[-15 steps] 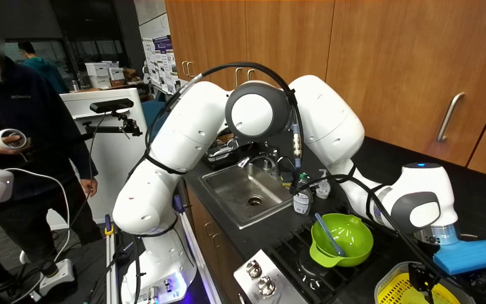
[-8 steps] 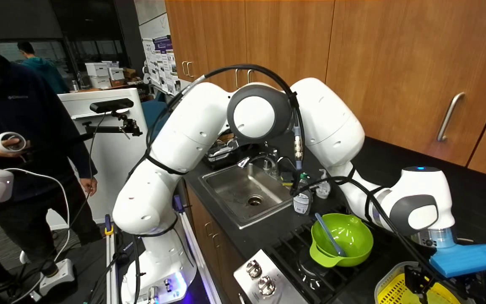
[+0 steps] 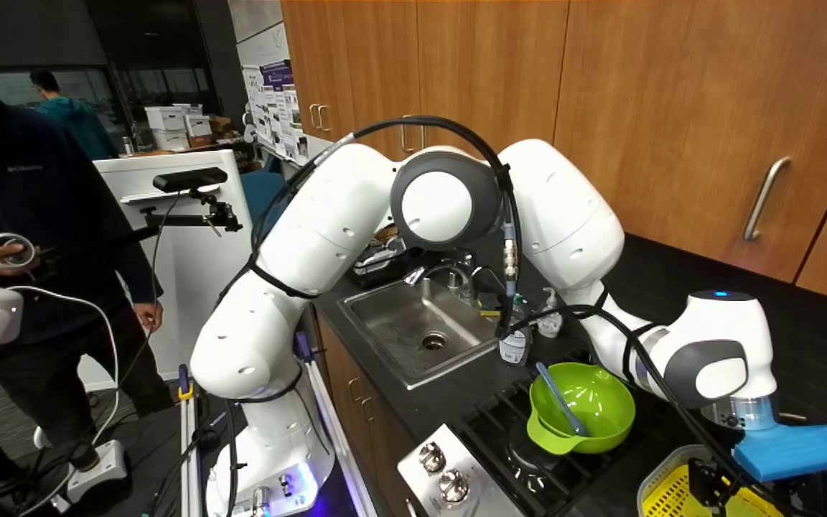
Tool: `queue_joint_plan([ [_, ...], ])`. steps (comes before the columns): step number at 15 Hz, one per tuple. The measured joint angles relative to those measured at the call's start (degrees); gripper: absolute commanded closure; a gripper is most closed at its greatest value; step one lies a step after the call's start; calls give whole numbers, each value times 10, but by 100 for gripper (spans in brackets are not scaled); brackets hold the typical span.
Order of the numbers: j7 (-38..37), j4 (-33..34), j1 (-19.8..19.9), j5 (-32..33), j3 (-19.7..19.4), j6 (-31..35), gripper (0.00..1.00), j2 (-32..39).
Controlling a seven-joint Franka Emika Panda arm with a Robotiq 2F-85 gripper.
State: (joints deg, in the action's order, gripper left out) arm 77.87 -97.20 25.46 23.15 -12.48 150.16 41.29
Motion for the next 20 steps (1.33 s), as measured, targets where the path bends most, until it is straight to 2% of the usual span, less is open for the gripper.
queue_joint_plan([
  [9, 44, 31, 19, -33, 10, -10, 99, 20],
  [20, 51, 67, 18, -35, 10, -56, 98, 22],
])
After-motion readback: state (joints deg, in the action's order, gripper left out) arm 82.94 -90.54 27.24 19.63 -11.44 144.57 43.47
